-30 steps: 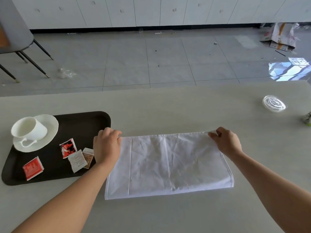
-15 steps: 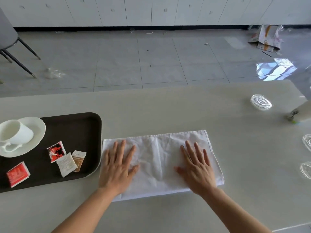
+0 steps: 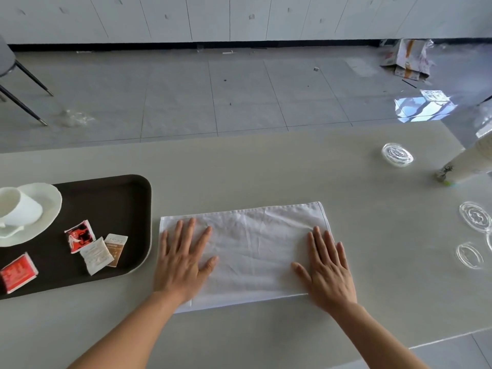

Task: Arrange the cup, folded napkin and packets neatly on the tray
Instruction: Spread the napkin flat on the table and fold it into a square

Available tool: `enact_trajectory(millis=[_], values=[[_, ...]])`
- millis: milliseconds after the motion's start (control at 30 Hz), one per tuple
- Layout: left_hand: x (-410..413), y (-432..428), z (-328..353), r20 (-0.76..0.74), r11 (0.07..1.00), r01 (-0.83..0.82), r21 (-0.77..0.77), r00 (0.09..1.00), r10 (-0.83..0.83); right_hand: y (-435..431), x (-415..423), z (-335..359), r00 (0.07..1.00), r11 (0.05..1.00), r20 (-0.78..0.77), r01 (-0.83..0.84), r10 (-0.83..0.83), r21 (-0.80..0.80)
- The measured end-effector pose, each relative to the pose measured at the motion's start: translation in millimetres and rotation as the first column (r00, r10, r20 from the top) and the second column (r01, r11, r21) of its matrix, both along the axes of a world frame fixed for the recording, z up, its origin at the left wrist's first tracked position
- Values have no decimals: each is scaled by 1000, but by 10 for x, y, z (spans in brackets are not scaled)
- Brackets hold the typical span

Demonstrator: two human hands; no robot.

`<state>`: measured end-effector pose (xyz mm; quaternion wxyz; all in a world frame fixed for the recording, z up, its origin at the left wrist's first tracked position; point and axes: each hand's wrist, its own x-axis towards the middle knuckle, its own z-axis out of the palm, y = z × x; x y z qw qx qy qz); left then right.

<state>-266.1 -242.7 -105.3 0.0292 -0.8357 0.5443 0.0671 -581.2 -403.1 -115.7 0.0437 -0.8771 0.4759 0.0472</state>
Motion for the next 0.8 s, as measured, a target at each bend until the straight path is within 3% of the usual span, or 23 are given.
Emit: enact_trajectory(millis=[167,300,400,467,567,800], values=[[-89,33,169,-49,999,-43,20,998,44,-13,5,18,1000,1000,-23,-11,12,19],[-312,434,242,-98,983,-163,-89,983,154,-10,-37,57,1000,1000,-8,-24,24,-19],[-521,758,296,-87,953,-294,-76,954,287,34,-51,50,999,999,1,-50,50,-18],[-612,803,362,-143,887,-460,-35,881,451,52,-63,39,999,999,-7,-36,36,8],[-609,725,464,-319,733,-679,30,689,651,63,-71,21,1000,1000,-26,-16,17,23],[-407,710,527,-422,577,-809,109,489,764,58,-60,34,1000,1000,3,-1,1,20]])
